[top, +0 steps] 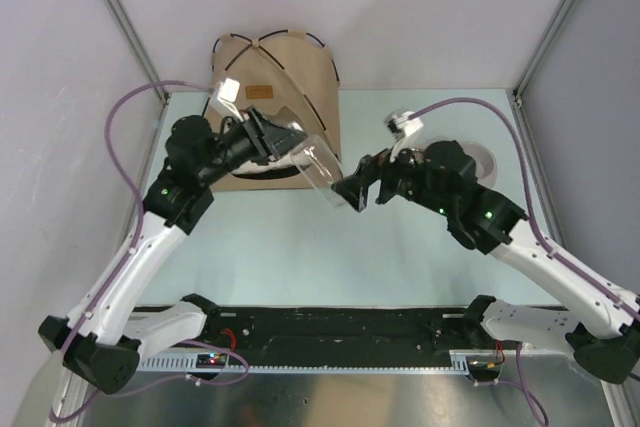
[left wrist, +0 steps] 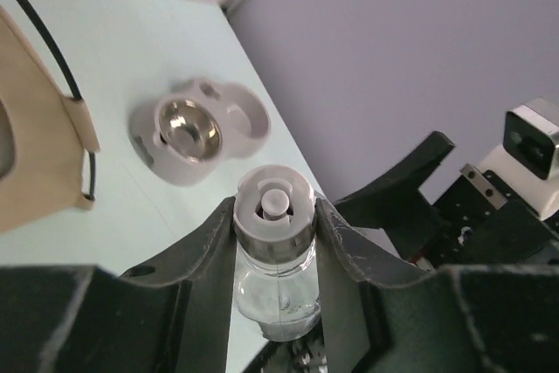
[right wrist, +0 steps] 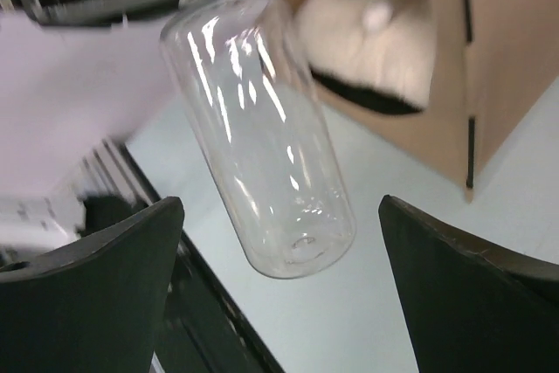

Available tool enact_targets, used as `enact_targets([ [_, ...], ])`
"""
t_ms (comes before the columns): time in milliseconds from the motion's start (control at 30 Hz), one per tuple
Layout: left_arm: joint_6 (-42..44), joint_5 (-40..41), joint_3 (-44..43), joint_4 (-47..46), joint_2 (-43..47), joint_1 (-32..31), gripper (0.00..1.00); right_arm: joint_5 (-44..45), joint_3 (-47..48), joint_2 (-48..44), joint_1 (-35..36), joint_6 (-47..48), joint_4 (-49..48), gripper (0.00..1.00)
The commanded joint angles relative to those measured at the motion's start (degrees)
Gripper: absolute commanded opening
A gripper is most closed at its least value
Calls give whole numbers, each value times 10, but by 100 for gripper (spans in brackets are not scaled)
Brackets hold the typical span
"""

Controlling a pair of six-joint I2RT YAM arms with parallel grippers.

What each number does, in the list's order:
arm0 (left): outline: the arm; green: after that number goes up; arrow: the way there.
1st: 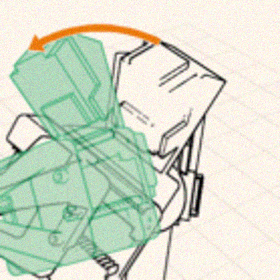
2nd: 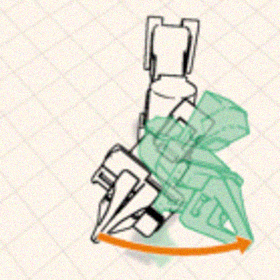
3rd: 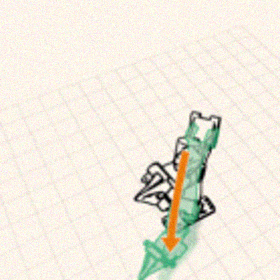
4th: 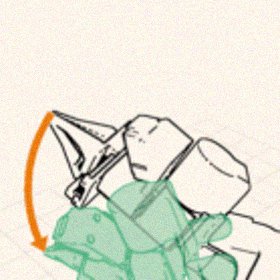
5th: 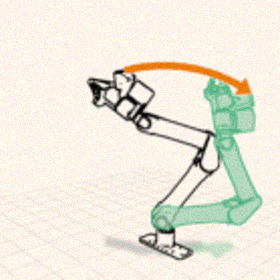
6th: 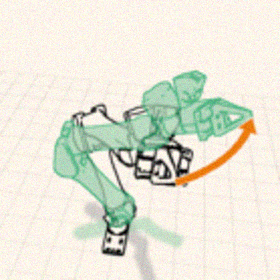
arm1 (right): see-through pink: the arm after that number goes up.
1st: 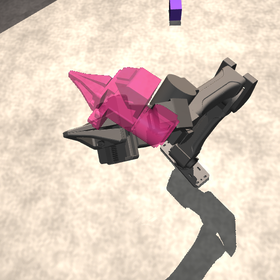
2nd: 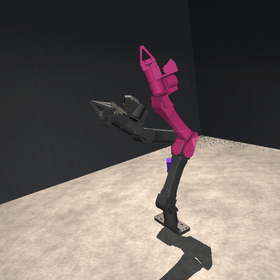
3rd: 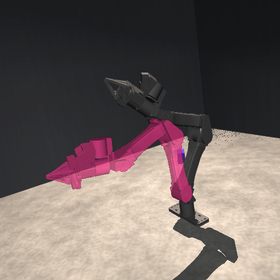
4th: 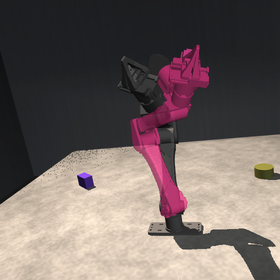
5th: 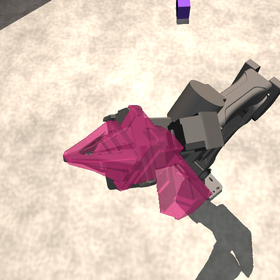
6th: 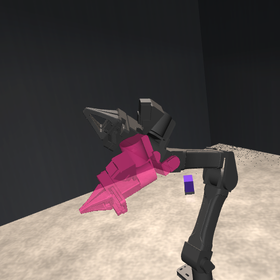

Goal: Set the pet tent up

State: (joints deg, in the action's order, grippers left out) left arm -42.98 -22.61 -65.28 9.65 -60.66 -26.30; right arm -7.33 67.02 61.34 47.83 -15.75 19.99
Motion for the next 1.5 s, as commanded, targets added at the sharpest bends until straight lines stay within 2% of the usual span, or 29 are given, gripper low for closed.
enact_targets([
  [0,-11,86,-53,-18,47,7,0,113,-19,-52,-8,-101,-184,99],
  [167,-97,169,-79,-31,72,7,0,128,-28,-37,-30,-219,-288,99],
  [300,-201,242,-79,-32,97,7,0,116,-28,-14,-42,-297,-337,100],
  [433,-294,268,-73,-36,106,7,0,111,-28,18,-29,-326,-422,99],
  [667,-392,306,-58,-40,112,7,0,97,-19,77,-4,-343,-561,100],
  [800,-432,319,-52,-40,112,7,0,68,-11,96,12,-334,-577,99],
  [1067,-466,349,-25,-40,122,7,0,72,-10,100,43,-302,-575,99],
  [1467,-473,339,-4,-40,134,7,0,153,-9,99,63,-257,-581,99],
])
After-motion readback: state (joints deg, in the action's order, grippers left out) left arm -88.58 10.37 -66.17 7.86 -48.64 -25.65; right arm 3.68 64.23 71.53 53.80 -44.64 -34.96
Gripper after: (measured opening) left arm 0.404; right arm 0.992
